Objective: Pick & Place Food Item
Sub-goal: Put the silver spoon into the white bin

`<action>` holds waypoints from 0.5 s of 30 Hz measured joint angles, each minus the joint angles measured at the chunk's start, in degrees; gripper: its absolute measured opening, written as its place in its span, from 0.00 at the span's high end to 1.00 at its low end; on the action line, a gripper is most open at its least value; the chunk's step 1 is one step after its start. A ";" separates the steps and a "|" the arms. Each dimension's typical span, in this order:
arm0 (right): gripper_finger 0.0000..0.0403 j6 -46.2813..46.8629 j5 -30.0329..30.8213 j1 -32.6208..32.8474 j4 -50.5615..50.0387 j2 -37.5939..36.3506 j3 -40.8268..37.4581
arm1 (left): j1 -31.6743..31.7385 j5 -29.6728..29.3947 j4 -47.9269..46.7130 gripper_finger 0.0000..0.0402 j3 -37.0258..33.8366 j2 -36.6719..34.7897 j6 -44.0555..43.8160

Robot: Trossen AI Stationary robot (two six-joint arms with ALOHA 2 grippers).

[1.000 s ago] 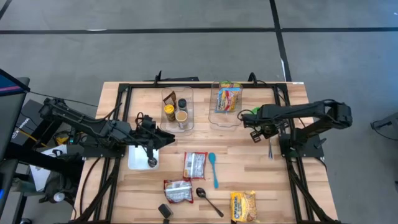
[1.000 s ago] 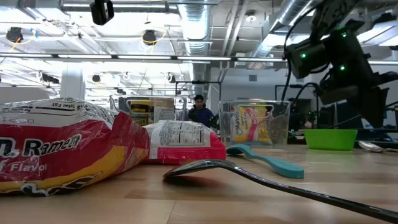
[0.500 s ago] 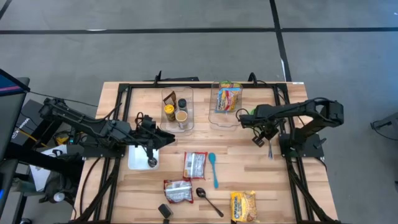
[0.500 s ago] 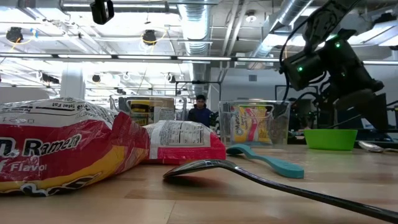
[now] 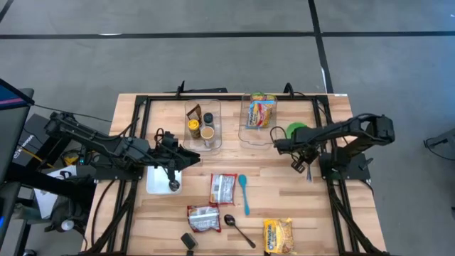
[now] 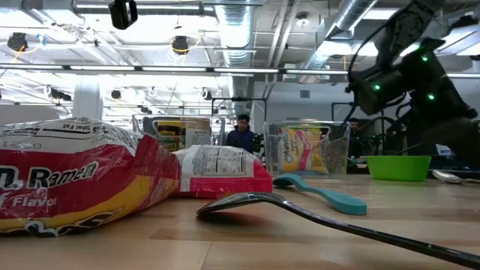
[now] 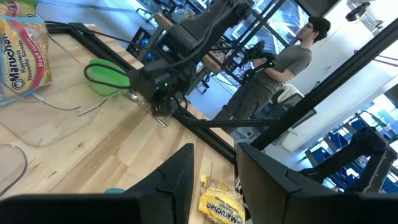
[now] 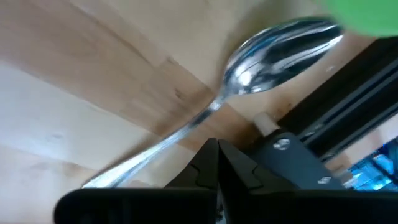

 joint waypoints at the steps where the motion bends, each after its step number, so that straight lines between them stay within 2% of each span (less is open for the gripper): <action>1: 1.00 1.55 -0.25 0.46 0.81 0.00 -0.46 | 0.00 0.00 0.01 0.71 0.00 0.01 0.00; 8: 1.00 5.50 -0.28 1.64 3.75 -0.32 -2.38 | 0.00 0.00 0.33 0.71 0.02 0.00 0.00; 15: 1.00 5.64 -0.19 1.64 5.89 -0.32 -3.32 | 0.00 0.00 0.44 0.71 0.02 0.02 0.00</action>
